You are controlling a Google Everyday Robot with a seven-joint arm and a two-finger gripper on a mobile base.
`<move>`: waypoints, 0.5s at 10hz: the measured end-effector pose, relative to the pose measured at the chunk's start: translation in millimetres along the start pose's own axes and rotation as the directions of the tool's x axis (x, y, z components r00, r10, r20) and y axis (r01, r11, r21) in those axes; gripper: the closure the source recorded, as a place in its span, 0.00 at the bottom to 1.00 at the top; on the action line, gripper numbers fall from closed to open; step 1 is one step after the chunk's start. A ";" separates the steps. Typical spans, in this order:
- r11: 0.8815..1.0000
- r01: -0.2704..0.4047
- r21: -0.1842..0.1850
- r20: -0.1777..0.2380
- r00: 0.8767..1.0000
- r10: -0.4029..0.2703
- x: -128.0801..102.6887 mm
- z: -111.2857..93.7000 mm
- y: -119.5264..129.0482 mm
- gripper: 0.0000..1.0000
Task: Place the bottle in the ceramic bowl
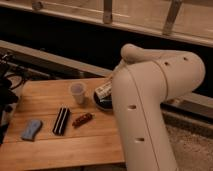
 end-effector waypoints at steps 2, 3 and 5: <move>0.999 0.045 0.005 -0.053 0.998 -0.045 8.5 3.5 2.3 0.37; 0.998 0.057 0.005 -0.073 0.996 -0.057 12.1 5.7 5.2 0.28; 0.996 0.094 0.009 -0.123 0.988 -0.092 22.1 10.0 6.7 0.20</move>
